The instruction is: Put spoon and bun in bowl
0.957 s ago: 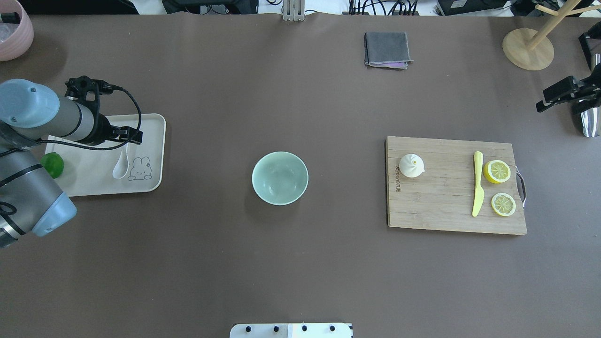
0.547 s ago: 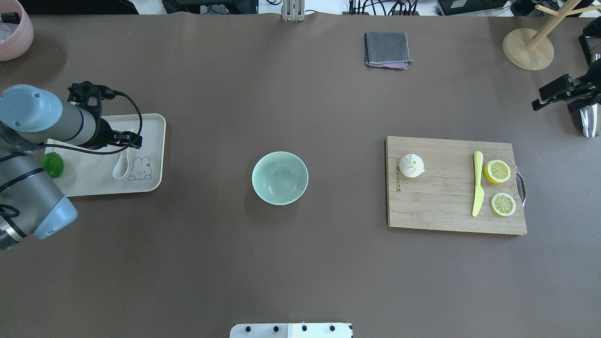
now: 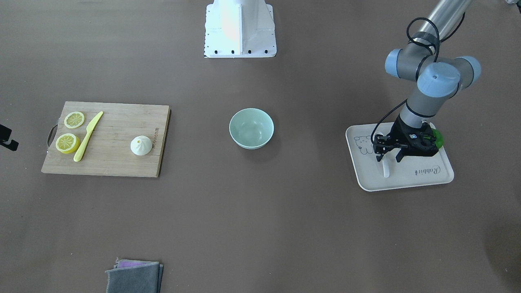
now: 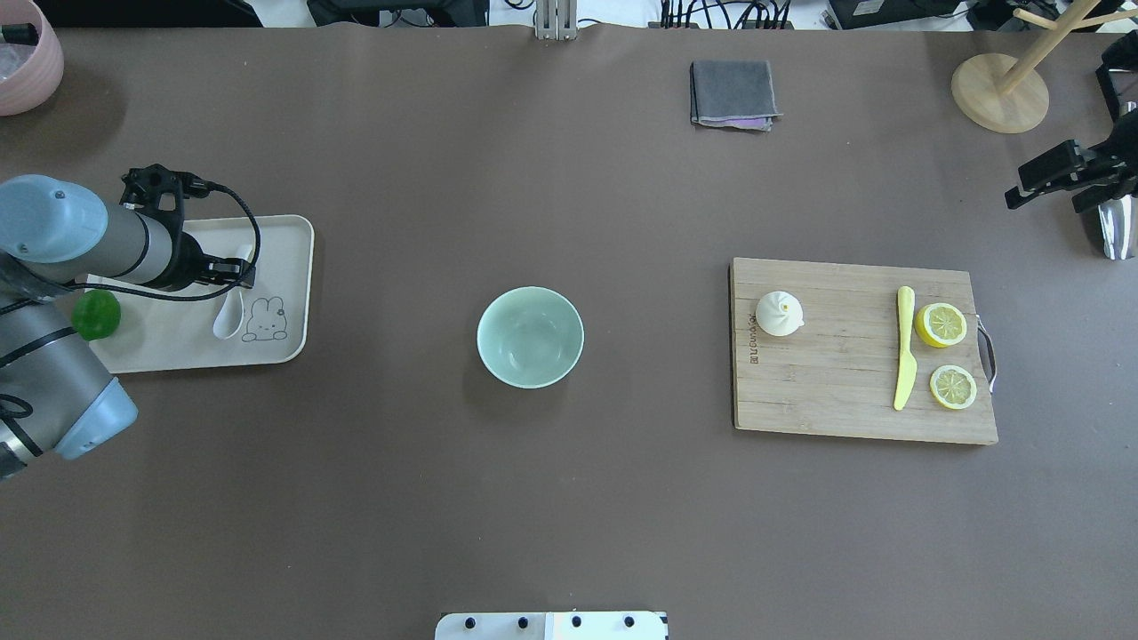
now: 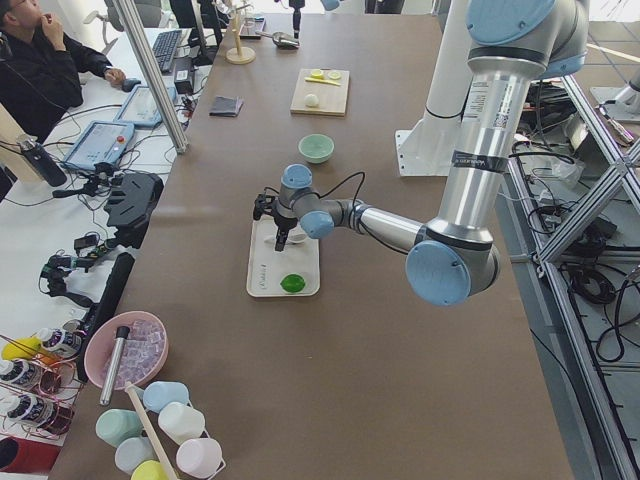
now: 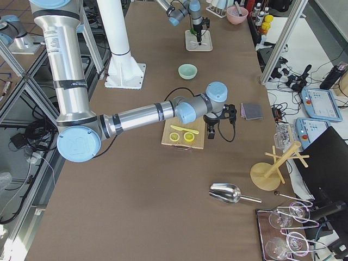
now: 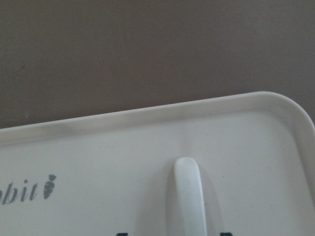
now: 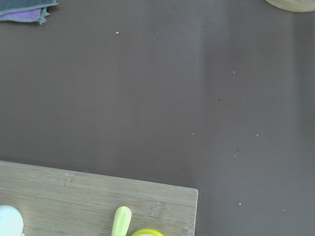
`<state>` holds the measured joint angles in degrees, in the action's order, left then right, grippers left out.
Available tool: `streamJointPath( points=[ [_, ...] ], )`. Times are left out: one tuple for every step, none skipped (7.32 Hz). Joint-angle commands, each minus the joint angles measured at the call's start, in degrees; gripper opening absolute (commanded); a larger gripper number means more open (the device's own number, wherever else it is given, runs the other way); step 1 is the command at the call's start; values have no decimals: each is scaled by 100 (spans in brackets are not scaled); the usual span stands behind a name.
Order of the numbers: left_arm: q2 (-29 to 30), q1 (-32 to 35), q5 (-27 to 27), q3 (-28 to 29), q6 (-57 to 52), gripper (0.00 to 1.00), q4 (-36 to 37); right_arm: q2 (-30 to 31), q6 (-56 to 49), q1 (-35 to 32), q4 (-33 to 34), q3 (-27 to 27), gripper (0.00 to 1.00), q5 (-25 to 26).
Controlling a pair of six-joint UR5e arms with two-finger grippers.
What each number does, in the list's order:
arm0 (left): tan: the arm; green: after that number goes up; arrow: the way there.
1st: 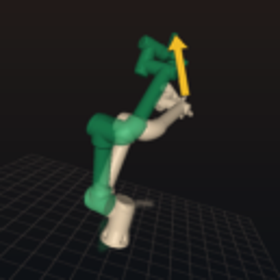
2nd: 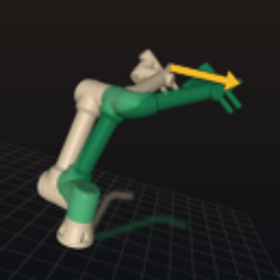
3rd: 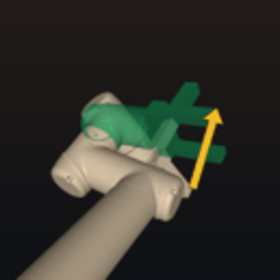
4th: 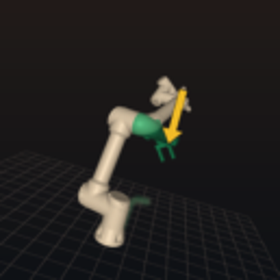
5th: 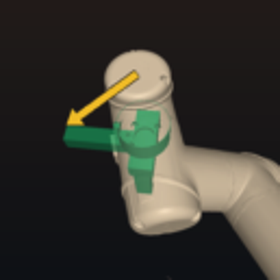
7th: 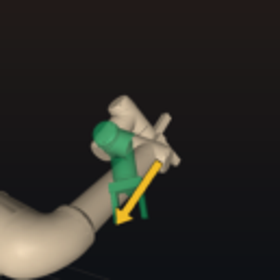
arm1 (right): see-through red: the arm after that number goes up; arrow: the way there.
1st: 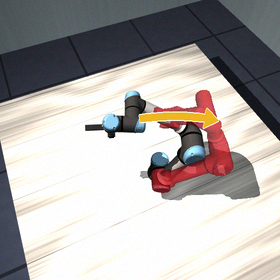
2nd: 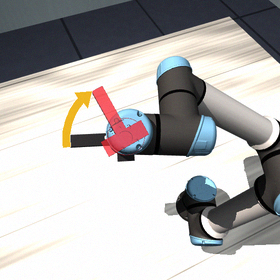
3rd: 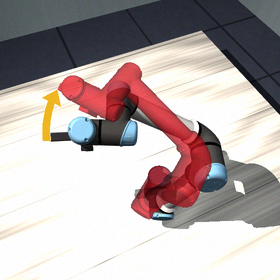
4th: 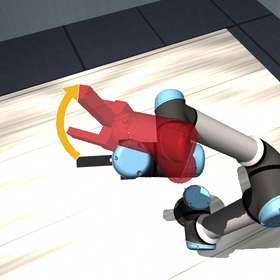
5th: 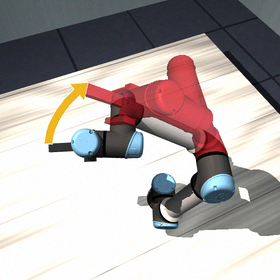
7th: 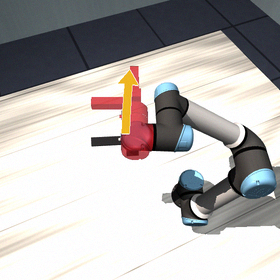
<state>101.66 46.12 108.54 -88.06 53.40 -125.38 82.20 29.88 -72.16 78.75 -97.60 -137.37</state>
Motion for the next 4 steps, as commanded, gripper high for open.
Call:
streamJointPath(
  points=[
    [37,-6,-9,18,21,58,-40,-2,0,1,0,4,100,0],
    [46,-6,-9,0,21,51,-40,-2,0,1,0,13,100,0],
    [55,-6,-9,0,30,40,-31,-2,0,1,9,30,100,0],
    [55,-6,0,-35,38,16,-5,-2,0,1,0,39,100,0]
  ],
)
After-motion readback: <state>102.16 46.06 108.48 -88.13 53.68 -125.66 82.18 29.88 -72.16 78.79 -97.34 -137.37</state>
